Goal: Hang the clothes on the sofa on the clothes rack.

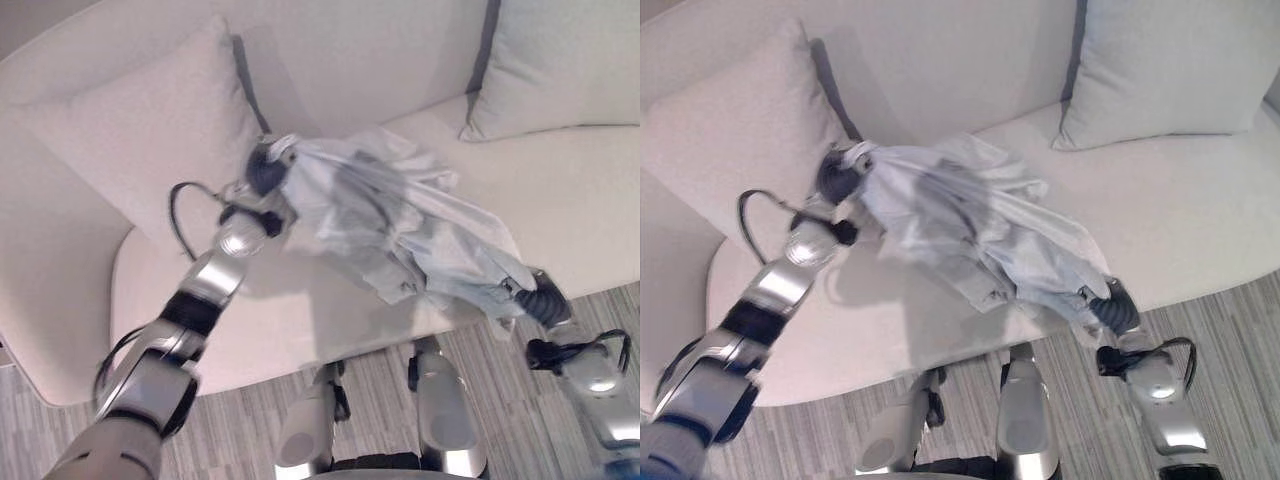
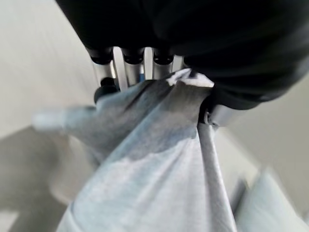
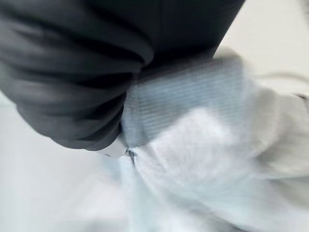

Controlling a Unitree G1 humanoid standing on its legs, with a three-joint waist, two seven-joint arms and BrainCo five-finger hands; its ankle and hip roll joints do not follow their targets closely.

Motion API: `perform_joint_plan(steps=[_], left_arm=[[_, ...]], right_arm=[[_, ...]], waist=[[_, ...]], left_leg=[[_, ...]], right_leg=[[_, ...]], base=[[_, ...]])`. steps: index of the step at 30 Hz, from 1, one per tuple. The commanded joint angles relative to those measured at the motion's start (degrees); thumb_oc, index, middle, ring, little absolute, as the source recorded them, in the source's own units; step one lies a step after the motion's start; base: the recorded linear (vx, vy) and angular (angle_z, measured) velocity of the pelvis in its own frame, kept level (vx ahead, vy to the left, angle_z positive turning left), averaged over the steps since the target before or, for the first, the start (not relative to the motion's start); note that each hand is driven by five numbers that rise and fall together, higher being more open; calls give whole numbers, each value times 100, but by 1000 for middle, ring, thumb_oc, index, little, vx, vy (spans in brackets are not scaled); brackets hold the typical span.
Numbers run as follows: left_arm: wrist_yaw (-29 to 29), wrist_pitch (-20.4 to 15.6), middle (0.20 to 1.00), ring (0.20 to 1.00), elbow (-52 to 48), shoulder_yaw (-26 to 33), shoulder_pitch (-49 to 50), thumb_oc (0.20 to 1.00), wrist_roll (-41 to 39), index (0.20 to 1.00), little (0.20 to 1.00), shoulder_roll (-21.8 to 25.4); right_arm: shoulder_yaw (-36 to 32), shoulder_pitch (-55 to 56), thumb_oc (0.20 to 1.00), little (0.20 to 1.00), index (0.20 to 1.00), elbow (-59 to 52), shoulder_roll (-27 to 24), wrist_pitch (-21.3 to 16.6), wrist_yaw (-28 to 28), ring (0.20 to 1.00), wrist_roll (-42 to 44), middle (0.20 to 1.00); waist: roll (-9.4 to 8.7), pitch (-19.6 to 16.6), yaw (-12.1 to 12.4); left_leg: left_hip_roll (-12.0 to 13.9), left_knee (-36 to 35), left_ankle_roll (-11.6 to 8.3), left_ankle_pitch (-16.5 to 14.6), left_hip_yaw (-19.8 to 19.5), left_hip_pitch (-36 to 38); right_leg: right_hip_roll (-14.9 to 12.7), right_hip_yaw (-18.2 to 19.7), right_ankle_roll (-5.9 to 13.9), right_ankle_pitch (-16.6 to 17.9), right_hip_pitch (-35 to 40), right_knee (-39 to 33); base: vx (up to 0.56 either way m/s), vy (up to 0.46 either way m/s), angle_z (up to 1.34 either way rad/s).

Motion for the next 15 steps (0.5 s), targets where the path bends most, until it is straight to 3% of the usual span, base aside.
perform_joint_plan(steps=[1,10,15], left_arm=[[-7,-185,200,200,-140,704,-630,200,329,200,200,-88],[-48,-149,200,200,-1221,1755,464,200,553,200,200,69],[21,-159,200,200,-1523,2119,624,200,575,200,200,246]], right_arm=[[-207,-385,200,200,200,295,221,-231,-193,200,447,200],[-54,-1378,200,200,200,25,579,-231,-527,200,-265,200],[-9,-1839,200,200,200,-252,713,-226,-685,200,-562,200]], waist=[[-264,-173,90],[-606,-1493,725],[-755,-1923,975]], left_leg=[[621,5,-162,-120,39,932],[338,5,-48,-318,71,995],[180,5,10,-382,53,1051]], right_leg=[[-235,248,282,-208,-63,323],[-255,284,188,-154,396,-16],[-335,265,166,-132,542,-129]], base=[[76,98,11],[36,105,-1],[-34,146,-1]])
